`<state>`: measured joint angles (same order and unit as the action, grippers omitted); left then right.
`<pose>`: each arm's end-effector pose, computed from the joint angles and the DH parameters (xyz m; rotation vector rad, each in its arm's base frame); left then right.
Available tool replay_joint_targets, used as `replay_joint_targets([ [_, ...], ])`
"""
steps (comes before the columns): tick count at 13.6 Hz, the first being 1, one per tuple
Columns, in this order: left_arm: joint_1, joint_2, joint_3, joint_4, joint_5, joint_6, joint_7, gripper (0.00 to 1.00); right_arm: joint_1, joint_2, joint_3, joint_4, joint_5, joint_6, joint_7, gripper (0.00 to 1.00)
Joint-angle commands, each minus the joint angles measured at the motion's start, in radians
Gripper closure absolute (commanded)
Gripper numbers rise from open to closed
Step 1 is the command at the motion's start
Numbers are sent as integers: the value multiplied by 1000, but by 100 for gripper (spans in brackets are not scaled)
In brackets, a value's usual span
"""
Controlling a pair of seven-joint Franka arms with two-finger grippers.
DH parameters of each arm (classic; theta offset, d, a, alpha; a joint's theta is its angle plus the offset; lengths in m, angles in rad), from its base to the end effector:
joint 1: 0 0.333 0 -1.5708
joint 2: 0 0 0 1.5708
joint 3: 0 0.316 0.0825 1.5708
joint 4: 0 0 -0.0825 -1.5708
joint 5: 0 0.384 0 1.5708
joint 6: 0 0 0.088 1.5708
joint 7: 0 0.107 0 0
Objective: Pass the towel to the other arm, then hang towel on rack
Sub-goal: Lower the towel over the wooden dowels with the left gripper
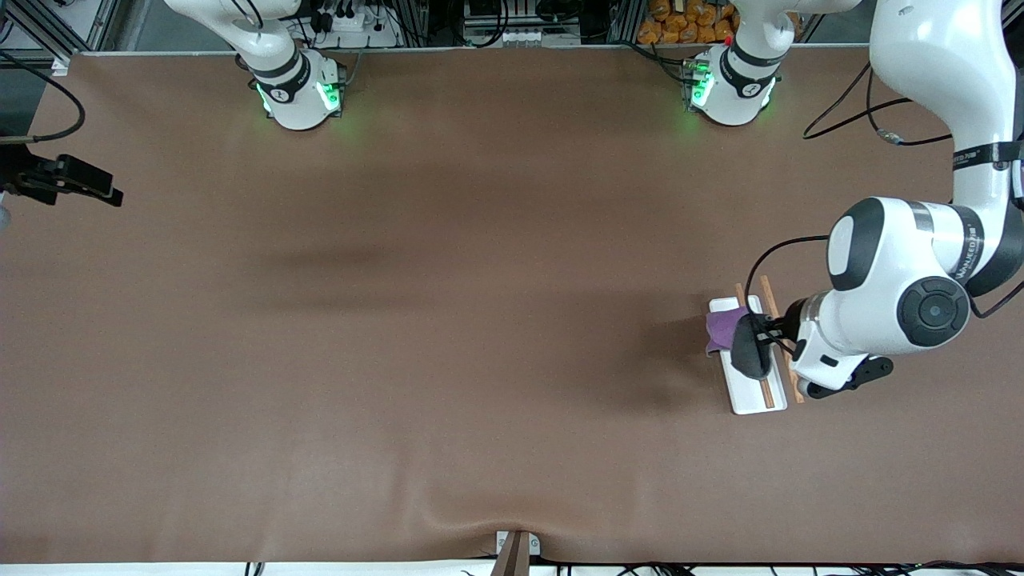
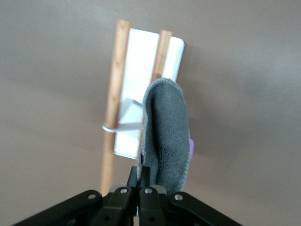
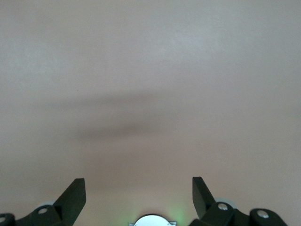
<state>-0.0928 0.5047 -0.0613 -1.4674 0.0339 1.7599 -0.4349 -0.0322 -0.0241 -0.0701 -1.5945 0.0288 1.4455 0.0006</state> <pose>0.6676 -0.0943 0.3730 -3.0337 -0.4204 0.3097 0.5303 -0.0515 0.6164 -3.0950 0.1564 0.1912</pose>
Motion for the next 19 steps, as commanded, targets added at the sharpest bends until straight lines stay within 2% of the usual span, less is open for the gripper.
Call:
replay_joint_targets([
  [1, 19, -35, -5, -25, 47, -5, 102, 100, 20, -8, -4, 36, -12, -23, 78, 0],
  [3, 47, -38, -6, -25, 101, 0, 174, 100, 18, -8, -7, 42, -13, -14, 65, 0],
  [7, 96, -29, -8, -25, 104, 18, 211, 100, 15, -10, -11, 44, -15, 70, -89, 0],
  [10, 114, -20, -9, -25, 97, 20, 212, 98, 17, -8, -8, 44, -20, 75, -86, 0],
  [11, 116, -15, -9, -25, 96, 20, 212, 83, 17, -8, -8, 44, -20, 72, -83, 0],
  [13, 117, -15, -9, -22, 90, 20, 211, 40, 18, -8, -7, 44, -20, 67, -73, 0],
  [14, 117, -15, -9, -22, 90, 20, 211, 9, 18, -7, -7, 47, -20, 66, -70, 0],
  [15, 117, -15, -9, -21, 89, 20, 209, 0, 18, -8, -5, 47, -20, 64, -71, 0],
  [19, 110, -20, -11, -16, 89, 16, 205, 0, 18, -5, -5, 50, -21, 26, -71, 0],
])
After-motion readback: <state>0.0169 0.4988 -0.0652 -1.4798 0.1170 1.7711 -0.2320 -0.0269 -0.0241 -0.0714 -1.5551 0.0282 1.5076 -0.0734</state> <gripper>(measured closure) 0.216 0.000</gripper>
